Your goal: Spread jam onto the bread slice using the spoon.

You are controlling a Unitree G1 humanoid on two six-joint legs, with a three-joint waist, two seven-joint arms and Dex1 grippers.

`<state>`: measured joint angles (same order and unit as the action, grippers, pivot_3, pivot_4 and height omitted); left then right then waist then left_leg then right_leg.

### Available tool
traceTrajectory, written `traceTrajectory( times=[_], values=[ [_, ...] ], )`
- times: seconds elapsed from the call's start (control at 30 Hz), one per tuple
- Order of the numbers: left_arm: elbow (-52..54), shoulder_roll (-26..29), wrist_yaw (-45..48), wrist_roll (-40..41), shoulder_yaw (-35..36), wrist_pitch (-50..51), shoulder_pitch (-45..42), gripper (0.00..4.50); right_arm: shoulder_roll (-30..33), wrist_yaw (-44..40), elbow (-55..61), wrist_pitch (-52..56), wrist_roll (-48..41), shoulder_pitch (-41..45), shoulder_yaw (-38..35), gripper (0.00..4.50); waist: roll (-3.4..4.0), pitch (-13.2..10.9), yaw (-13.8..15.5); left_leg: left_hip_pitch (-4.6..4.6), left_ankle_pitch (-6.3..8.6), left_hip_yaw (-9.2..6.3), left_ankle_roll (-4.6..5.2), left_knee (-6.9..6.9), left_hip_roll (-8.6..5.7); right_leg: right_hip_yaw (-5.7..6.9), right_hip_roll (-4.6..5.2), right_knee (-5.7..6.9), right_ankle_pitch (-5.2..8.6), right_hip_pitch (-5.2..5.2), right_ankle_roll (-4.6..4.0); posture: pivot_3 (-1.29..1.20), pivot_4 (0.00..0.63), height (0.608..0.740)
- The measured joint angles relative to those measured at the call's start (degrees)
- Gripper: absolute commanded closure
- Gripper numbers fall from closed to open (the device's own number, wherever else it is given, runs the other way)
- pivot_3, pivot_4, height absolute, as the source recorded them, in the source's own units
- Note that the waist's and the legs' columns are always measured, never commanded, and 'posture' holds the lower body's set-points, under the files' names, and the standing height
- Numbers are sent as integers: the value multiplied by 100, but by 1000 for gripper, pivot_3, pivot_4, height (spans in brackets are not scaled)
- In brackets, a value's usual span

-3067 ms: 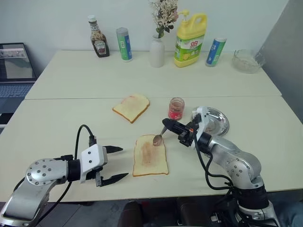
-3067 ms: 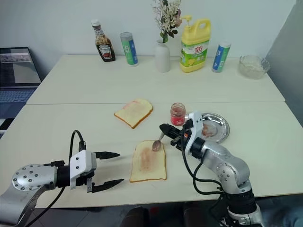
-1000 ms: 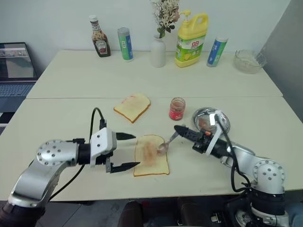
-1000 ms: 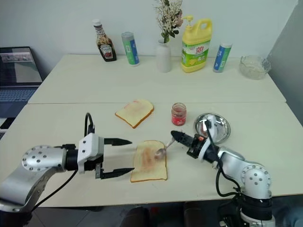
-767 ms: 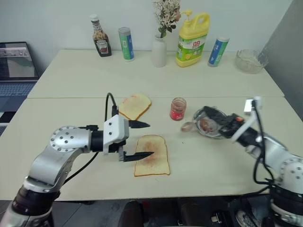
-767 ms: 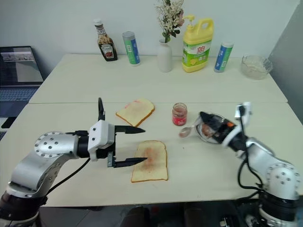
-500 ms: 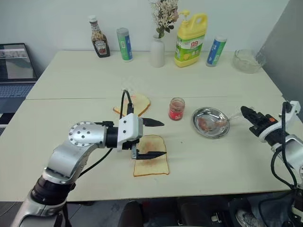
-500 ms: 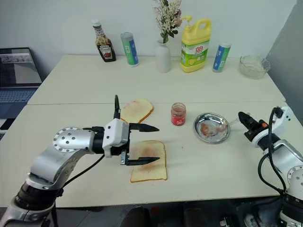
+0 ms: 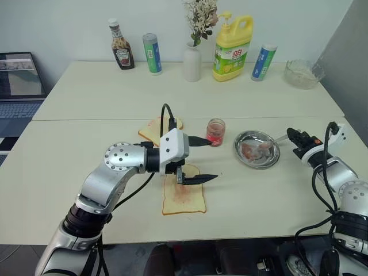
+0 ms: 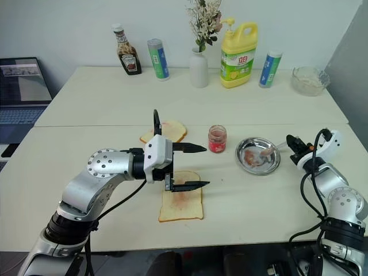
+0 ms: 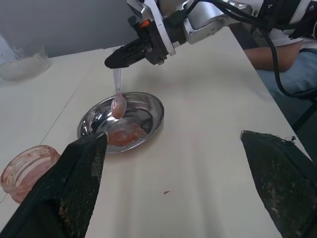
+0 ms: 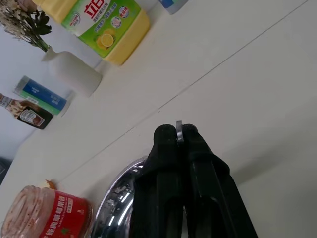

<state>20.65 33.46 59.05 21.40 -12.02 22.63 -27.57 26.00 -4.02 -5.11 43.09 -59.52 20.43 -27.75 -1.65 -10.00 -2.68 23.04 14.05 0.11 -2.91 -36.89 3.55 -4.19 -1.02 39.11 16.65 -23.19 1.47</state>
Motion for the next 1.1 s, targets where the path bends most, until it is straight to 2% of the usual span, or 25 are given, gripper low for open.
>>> traceTrajectory(
  times=[0.43, 0.57, 0.87, 0.9, 1.1],
  values=[
    [-63, 10, -79, 0, 0, 125, -193, 0, -94, -348, -50, 51, 390, 103, 91, 4462, 4, 2, -2, -2, 0, 0, 0, -2, 0, 0, 0, 3, 0, 1, 0, 0, 150, 740],
    [-63, 11, -67, -5, -4, 125, -192, 0, -66, -422, -201, 117, 608, 88, 121, 3400, 4, 2, 1, -1, 0, 0, 0, -3, 0, 0, 0, 3, 0, 1, 0, 0, 150, 740],
    [-63, 11, -69, -18, -8, 120, -192, 0, -17, -725, -179, 150, 980, -2, 250, 150, 6, 1, 2, -1, 0, 0, 0, -2, -1, 0, 0, 2, 0, 1, 0, 0, 150, 740],
    [-63, 10, -70, -22, -8, 118, -192, 0, 16, -753, -116, 138, 1054, -38, 296, 34, 6, 2, 4, -1, 0, 0, 0, -2, 0, 0, 0, 2, 0, 1, 0, 0, 150, 740],
    [-63, 9, -85, -55, -12, 104, -192, 0, 407, -1150, 381, -248, 1974, -438, 903, 34, 6, 2, 17, -2, 0, -1, 0, -3, 0, 1, 0, 2, 0, 1, 1, 0, 150, 740]
  ],
)
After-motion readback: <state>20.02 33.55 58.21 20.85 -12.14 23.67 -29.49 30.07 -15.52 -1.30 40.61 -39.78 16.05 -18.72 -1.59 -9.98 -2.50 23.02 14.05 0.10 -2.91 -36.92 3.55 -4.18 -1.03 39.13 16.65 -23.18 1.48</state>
